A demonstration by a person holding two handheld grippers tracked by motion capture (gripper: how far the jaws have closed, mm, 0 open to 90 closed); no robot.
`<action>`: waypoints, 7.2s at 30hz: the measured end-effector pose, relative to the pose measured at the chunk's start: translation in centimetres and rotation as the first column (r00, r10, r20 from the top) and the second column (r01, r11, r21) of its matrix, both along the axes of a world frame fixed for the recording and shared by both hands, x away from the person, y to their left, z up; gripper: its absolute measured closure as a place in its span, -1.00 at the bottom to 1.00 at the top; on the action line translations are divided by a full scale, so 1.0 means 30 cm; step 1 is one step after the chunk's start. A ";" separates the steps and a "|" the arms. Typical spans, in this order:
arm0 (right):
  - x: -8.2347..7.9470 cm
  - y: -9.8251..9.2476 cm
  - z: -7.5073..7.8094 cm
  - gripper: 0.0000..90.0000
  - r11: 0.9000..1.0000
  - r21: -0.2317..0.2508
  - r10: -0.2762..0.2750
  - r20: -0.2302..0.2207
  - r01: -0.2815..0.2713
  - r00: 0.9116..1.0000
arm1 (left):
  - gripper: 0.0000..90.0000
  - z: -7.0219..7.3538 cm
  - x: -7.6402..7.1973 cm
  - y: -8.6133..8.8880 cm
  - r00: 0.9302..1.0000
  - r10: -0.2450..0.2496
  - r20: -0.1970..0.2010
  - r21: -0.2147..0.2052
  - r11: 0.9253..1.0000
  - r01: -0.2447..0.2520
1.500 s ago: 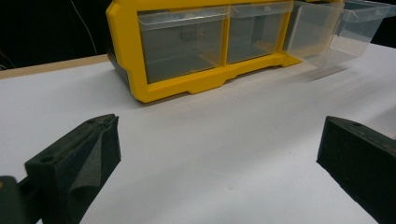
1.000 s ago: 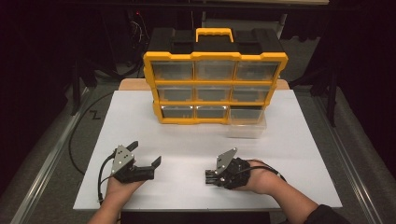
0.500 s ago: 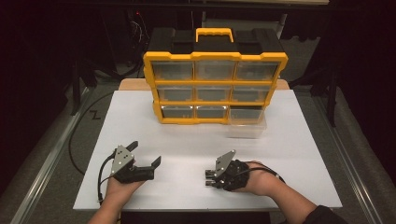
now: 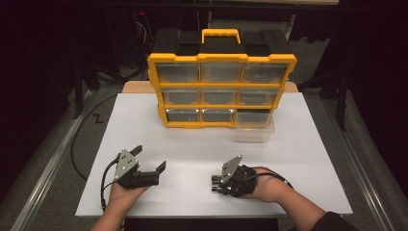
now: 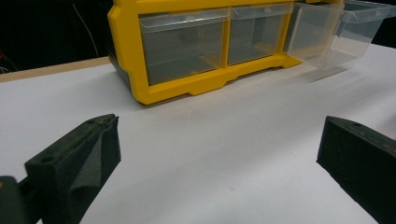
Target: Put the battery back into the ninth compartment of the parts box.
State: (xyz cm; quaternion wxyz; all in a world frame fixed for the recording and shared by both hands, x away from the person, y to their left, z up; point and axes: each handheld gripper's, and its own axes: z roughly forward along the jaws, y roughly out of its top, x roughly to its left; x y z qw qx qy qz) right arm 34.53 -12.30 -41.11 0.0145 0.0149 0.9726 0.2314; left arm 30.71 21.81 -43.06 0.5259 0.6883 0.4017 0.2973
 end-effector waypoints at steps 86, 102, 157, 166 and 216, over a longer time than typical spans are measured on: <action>0.026 -0.198 0.089 0.75 0.997 0.003 -0.077 0.027 0.077 0.997 | -1.00 -0.002 0.000 -0.002 1.000 0.002 0.002 0.002 1.000 -0.002; 0.042 -0.255 0.096 0.75 0.992 -0.010 -0.124 0.036 0.125 0.992 | -1.00 0.003 -0.005 0.001 1.000 0.001 0.009 -0.004 1.000 -0.001; 0.142 -0.352 0.182 0.75 0.972 -0.059 -0.223 0.061 0.227 0.973 | -1.00 -0.002 0.000 -0.003 1.000 -0.005 0.002 -0.002 1.000 0.005; 0.160 -0.349 0.201 0.75 0.972 -0.062 -0.224 0.062 0.228 0.973 | -1.00 -0.003 0.000 -0.004 1.000 -0.005 0.001 -0.005 1.000 0.005; 0.279 -0.308 0.432 0.75 0.966 -0.104 -0.226 0.090 0.235 0.970 | -1.00 -0.004 0.001 -0.002 1.000 -0.011 -0.001 0.000 1.000 0.011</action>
